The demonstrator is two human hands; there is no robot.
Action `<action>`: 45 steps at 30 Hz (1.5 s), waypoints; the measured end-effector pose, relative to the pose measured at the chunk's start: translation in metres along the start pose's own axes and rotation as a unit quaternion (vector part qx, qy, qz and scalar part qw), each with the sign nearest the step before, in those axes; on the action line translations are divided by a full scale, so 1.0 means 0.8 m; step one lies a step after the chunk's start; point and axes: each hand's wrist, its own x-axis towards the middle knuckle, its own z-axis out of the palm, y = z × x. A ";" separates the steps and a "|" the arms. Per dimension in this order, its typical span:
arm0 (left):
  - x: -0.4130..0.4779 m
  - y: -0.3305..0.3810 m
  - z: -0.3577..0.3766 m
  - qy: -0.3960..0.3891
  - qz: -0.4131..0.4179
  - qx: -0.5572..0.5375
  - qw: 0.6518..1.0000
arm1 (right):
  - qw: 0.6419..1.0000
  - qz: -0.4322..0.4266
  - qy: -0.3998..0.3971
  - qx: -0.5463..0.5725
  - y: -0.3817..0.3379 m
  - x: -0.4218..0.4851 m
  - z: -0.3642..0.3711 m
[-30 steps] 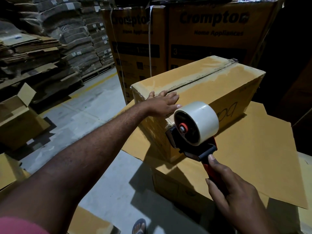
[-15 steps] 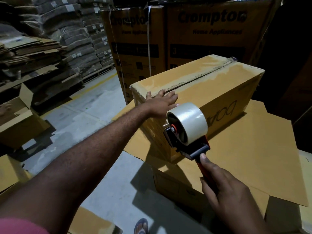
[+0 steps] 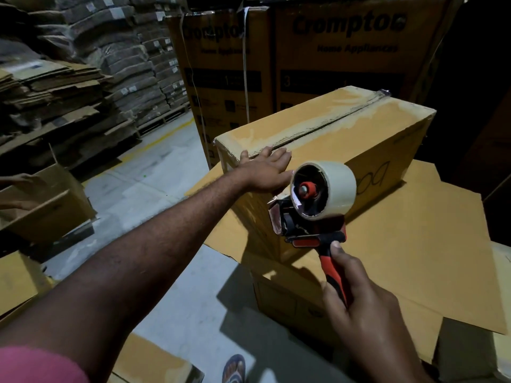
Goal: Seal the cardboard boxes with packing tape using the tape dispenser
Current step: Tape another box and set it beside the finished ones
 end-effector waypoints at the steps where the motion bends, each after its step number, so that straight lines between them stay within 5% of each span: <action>1: 0.001 0.000 -0.001 -0.002 0.002 -0.007 1.000 | 0.999 -0.023 0.010 -0.028 0.002 0.001 0.000; 7: -0.004 -0.006 -0.005 -0.014 0.028 -0.003 1.000 | 0.979 -0.117 0.017 -0.164 0.014 0.000 -0.002; 13: 0.002 -0.007 0.004 0.033 0.017 0.003 0.999 | 0.969 -0.049 -0.105 -0.218 0.029 -0.002 -0.005; 19: 0.010 -0.009 0.005 0.052 0.012 -0.013 0.998 | 0.987 -0.018 -0.055 -0.148 0.038 -0.014 -0.003; 26: -0.002 -0.009 -0.001 0.142 0.027 -0.189 0.971 | 0.986 -0.123 0.065 -0.087 0.018 0.004 -0.034; 31: -0.028 -0.006 -0.011 0.210 0.001 -0.336 0.918 | 0.991 -0.114 0.044 -0.045 -0.014 0.021 -0.078; 38: -0.043 0.021 0.026 0.191 0.048 -0.119 0.973 | 0.994 -0.079 0.036 0.066 -0.026 0.054 -0.133; 45: -0.056 0.033 0.031 0.181 0.044 0.067 0.980 | 0.982 -0.114 0.059 0.142 -0.032 0.108 -0.117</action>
